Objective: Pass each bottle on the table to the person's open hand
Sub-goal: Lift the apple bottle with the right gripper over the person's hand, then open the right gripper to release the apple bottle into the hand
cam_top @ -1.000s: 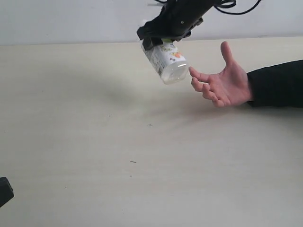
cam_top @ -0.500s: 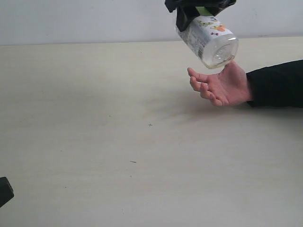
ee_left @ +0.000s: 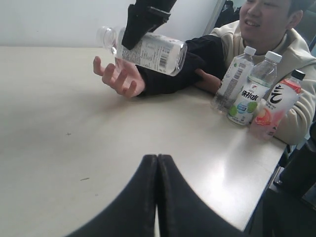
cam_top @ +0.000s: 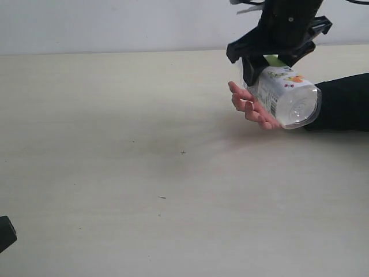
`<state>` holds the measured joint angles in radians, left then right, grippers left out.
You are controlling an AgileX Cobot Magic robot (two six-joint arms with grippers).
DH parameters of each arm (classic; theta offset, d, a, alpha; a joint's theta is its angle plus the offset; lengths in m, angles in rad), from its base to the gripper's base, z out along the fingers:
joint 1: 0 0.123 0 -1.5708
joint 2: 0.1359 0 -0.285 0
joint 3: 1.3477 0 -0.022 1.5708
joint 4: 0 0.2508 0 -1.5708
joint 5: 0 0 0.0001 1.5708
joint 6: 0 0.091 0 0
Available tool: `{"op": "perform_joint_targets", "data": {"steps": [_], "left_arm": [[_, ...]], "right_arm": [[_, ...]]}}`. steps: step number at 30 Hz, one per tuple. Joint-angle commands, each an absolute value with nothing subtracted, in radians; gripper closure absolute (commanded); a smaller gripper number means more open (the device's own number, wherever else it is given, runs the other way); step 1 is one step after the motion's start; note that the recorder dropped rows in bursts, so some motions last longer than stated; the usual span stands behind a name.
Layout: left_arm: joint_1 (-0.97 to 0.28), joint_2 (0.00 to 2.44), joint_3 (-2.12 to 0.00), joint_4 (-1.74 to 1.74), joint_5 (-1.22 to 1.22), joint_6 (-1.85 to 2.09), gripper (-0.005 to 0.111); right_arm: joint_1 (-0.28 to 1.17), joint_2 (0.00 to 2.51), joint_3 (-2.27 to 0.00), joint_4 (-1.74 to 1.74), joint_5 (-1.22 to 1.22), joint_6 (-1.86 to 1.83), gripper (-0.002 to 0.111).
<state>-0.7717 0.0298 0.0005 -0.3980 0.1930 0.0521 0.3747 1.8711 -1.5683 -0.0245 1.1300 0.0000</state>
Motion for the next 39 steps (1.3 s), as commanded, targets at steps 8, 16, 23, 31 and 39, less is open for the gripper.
{"op": "perform_joint_targets", "data": {"steps": [8,16,23,31,39], "left_arm": [[-0.767,0.022,0.000,-0.396,0.189,0.052,0.107],[-0.767,0.022,0.000,-0.396,0.189,0.052,0.107],[-0.767,0.022,0.000,-0.396,0.189,0.052,0.107],[-0.767,0.022,0.000,-0.396,0.189,0.052,0.107],[-0.767,0.022,0.000,-0.396,0.189,0.052,0.107]], "right_arm": [[0.370,1.945,-1.519,-0.168,0.934,0.056,0.108],[0.370,2.014,-1.519,-0.196,0.894,0.054,0.108],[0.370,2.044,-1.519,-0.196,0.894,0.054,0.108],[0.370,2.064,-1.519,-0.206,0.886,0.074,0.090],[0.372,2.058,-1.519,-0.220,0.902,0.079,0.036]]}}
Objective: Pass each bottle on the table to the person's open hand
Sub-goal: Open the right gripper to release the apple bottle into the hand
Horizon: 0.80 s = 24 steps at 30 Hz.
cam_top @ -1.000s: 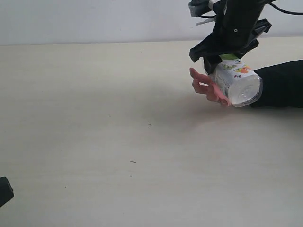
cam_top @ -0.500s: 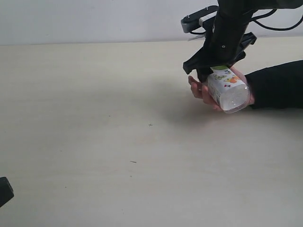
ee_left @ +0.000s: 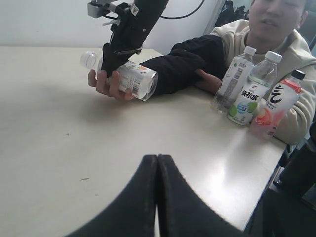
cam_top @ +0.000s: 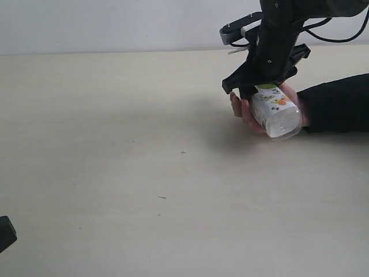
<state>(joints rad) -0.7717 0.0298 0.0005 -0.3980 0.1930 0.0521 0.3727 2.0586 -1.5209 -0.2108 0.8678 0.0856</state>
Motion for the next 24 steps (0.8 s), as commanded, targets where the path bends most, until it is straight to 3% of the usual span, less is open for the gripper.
{"op": "perform_joint_targets", "data": {"steps": [1,3,6,13,24], "left_arm": [[-0.767,0.022,0.000,-0.396,0.189,0.052,0.107],[-0.767,0.022,0.000,-0.396,0.189,0.052,0.107],[-0.767,0.022,0.000,-0.396,0.189,0.052,0.107],[-0.767,0.022,0.000,-0.396,0.189,0.052,0.107],[-0.767,0.022,0.000,-0.396,0.189,0.052,0.107]], "right_arm": [[0.372,2.058,-1.519,-0.215,0.902,0.072,0.030],[0.372,2.058,-1.519,-0.213,0.902,0.072,0.017],[0.372,2.056,-1.519,-0.217,0.900,0.072,0.009],[0.372,1.997,-1.519,-0.217,0.920,0.072,0.009],[0.372,1.682,-1.513,-0.220,0.965,0.083,0.010]]}}
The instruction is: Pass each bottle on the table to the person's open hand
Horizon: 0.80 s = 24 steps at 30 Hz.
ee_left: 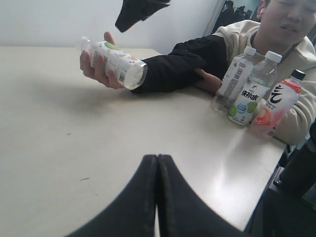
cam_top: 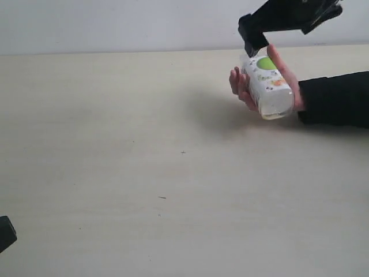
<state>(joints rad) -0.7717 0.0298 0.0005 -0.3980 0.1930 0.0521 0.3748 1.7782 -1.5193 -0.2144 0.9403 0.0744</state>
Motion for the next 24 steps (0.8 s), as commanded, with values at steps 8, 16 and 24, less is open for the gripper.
{"op": "perform_joint_targets", "data": {"steps": [8,16,24], "left_arm": [[-0.767,0.022,0.000,-0.396,0.189,0.052,0.107],[-0.767,0.022,0.000,-0.396,0.189,0.052,0.107],[-0.767,0.022,0.000,-0.396,0.189,0.052,0.107]], "right_arm": [[0.372,1.215,-0.942,-0.172,0.504,0.210,0.107],[0.372,0.732,-0.482,-0.078,0.235,0.246,0.107],[0.372,0.602,-0.248,-0.051,0.009,0.281,0.107]]}}
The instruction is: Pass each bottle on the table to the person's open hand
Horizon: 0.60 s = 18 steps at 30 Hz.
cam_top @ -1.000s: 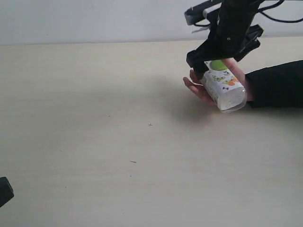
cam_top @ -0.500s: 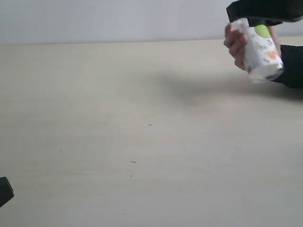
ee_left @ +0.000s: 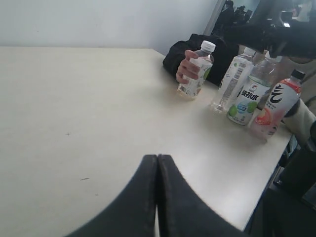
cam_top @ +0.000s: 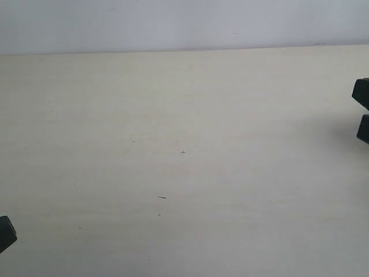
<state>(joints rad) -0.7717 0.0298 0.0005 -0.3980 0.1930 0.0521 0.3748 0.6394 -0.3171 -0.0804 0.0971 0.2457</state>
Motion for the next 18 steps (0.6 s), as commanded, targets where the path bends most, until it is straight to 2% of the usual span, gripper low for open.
{"op": "perform_joint_targets", "data": {"steps": [1,18], "left_arm": [[-0.767,0.022,0.000,-0.396,0.189,0.052,0.107],[-0.767,0.022,0.000,-0.396,0.189,0.052,0.107]], "right_arm": [[0.372,0.602,-0.241,-0.030,0.014,0.290,0.107],[0.372,0.602,-0.236,-0.014,0.029,0.291,0.107]]}}
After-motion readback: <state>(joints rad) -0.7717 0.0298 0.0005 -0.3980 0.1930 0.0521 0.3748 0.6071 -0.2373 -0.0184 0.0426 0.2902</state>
